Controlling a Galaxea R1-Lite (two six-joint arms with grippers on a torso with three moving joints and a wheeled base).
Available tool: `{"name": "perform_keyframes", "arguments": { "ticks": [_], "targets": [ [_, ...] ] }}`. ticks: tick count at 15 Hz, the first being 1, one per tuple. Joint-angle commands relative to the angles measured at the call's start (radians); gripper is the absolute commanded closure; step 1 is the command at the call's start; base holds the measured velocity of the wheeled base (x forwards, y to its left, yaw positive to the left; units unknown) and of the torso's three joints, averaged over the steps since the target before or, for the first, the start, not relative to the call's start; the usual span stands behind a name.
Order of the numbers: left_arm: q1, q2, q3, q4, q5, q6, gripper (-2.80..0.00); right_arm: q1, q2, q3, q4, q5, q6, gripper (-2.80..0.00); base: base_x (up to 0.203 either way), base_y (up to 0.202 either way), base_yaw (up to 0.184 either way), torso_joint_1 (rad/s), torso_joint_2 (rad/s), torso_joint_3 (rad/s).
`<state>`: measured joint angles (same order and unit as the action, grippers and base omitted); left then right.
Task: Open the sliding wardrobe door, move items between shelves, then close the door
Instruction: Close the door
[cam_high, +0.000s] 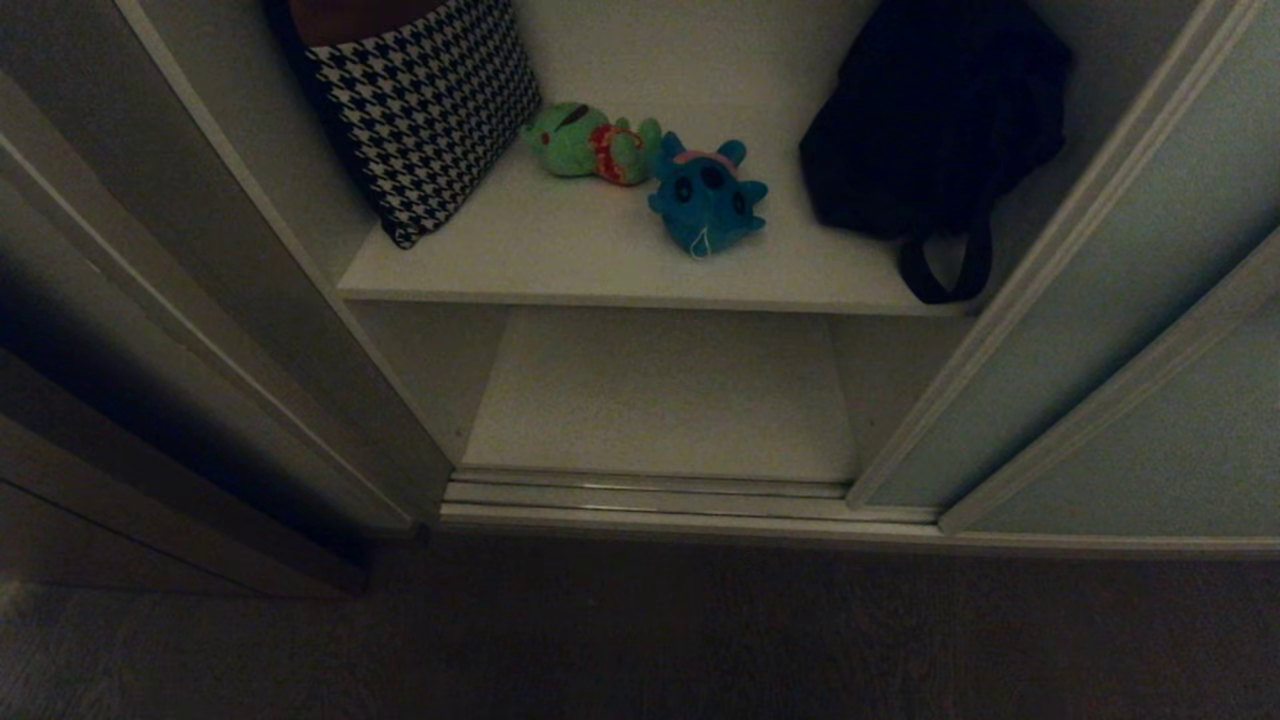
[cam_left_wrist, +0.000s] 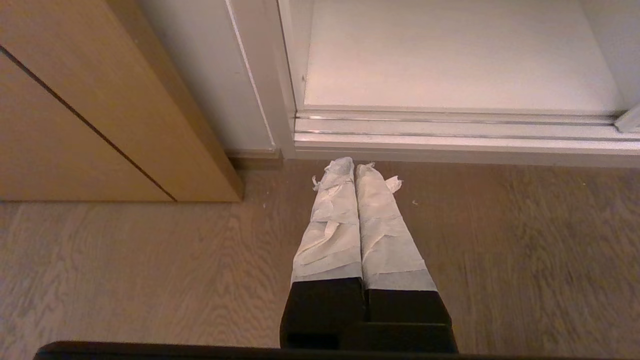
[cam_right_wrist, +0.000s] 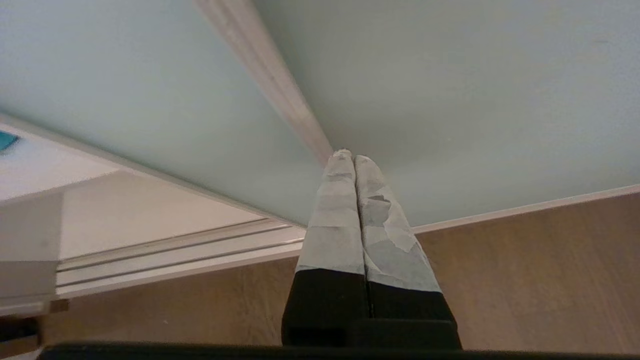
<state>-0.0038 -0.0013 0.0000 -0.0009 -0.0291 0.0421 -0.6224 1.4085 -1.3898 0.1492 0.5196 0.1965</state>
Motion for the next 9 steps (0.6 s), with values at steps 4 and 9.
{"name": "perform_keyframes", "arguments": {
  "ticks": [4,9],
  "targets": [
    [0.0,0.001,0.0,-0.001,0.0,0.001,0.0,0.021,0.033,0.0,-0.034,0.002,0.005,0.0,0.0,0.0,0.0,0.0,0.0,0.0],
    [-0.001,0.001,0.0,-0.001,0.0,-0.001,0.0,0.021,0.066,-0.004,-0.092,-0.002,0.004,0.0,0.0,0.0,0.0,0.0,0.0,0.0]
  ]
}}
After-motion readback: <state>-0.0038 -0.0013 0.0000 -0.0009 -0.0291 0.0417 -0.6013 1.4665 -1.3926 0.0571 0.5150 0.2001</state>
